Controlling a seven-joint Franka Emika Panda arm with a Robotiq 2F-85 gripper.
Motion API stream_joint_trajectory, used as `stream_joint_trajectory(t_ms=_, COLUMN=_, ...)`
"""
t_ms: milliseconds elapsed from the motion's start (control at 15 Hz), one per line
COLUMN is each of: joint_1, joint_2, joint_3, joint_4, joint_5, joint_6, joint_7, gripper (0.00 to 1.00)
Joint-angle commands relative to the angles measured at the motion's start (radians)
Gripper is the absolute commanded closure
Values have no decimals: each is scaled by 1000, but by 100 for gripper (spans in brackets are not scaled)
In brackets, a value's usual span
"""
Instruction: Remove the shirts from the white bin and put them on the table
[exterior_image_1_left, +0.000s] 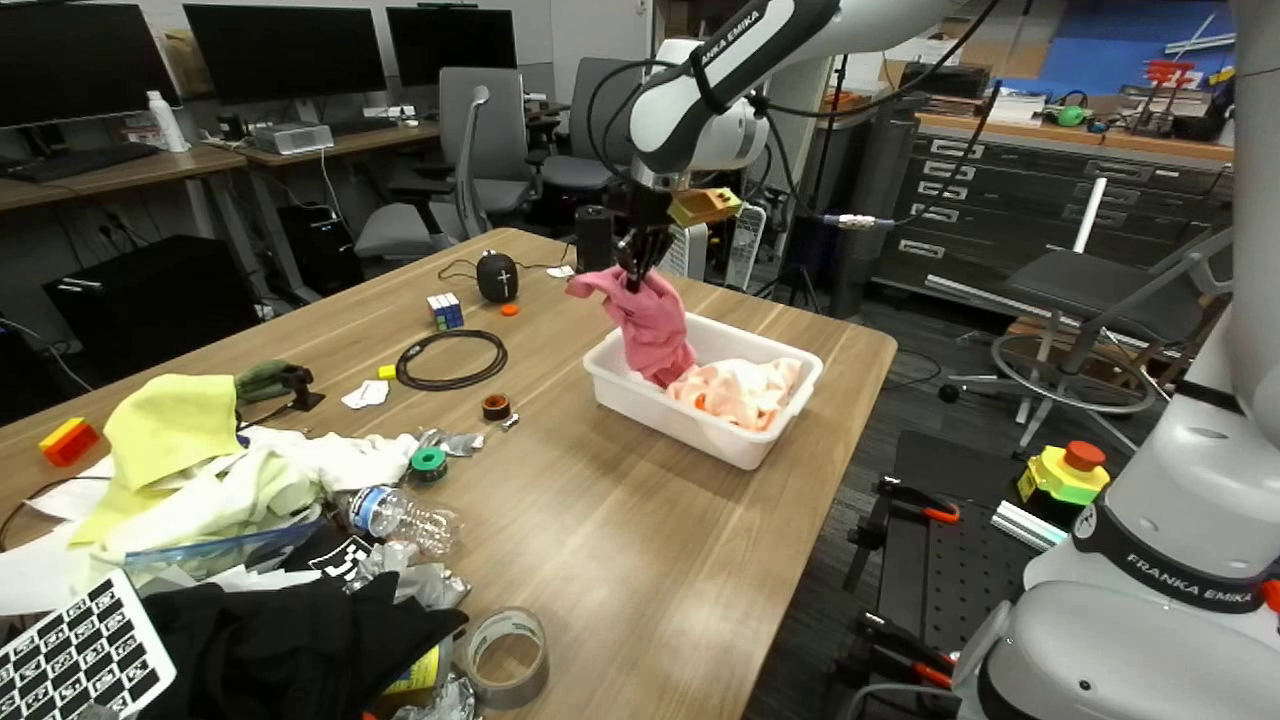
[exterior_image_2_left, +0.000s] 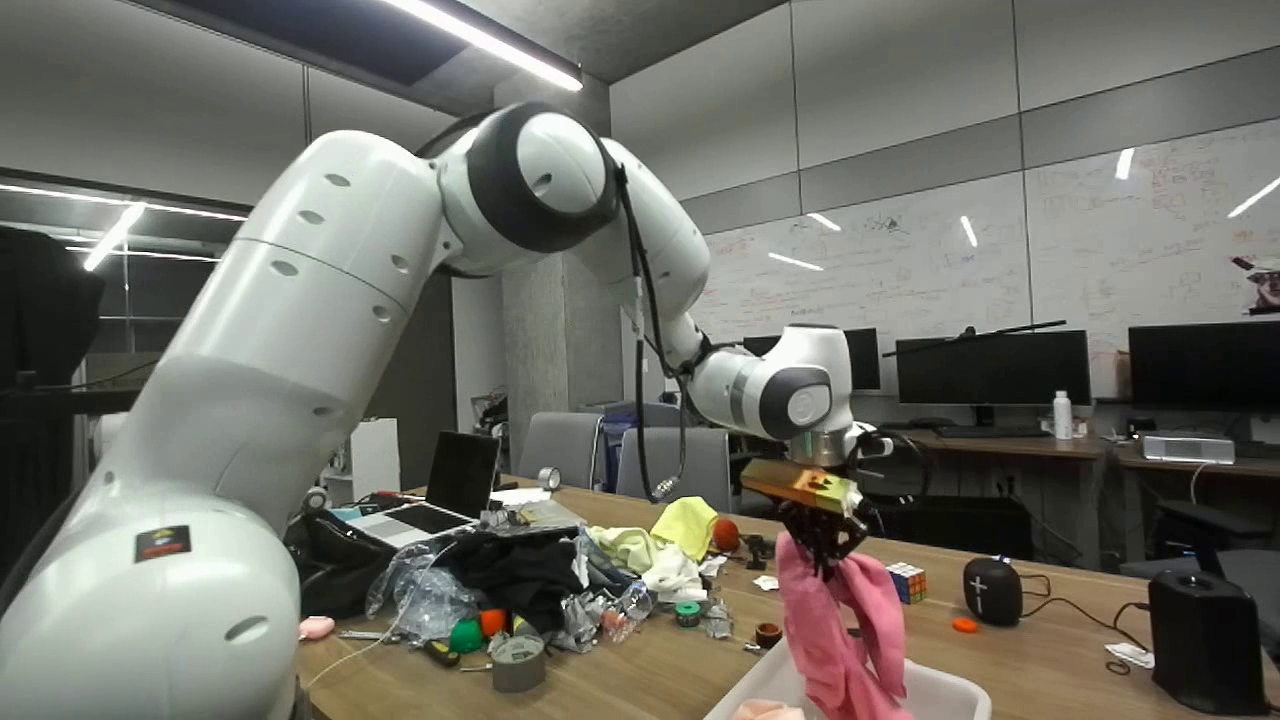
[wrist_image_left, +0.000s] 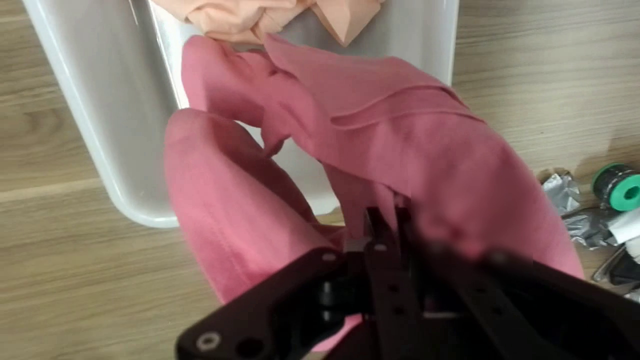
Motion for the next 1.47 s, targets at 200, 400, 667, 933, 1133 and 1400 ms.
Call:
stream_joint_trajectory(t_ms=200, joint_1=110, joint_2=-252, joint_3=-36, joint_4=-171, joint_5=-158, joint_6=31, joint_7=102, gripper=93)
stream_joint_trajectory(t_ms=400, joint_1=160, joint_2=-302, joint_3=-24, joint_4=-191, joint_5=-257, joint_6=8, joint_7=149, gripper=93)
stream_joint_trajectory(t_ms=667, joint_1=239, joint_2=-339, joint_3=15, joint_4=-209, joint_5=-383, joint_6=-16, joint_7=197, gripper=93)
stream_joint_trajectory(t_ms=933, joint_1=305, joint_2=-339, joint_3=72, joint_4=-219, joint_5=-416, joint_6=-51, joint_7=186, gripper=93)
stream_joint_trajectory(t_ms=1133, joint_1=339, joint_2=-332, joint_3=108, joint_4=-232, joint_5=-405, joint_6=-62, joint_7=173, gripper=93)
stream_joint_trajectory(t_ms=1400, joint_1=371, joint_2=-323, joint_3=137, joint_4=-255, joint_5=-431, joint_6=-84, joint_7=164, gripper=92)
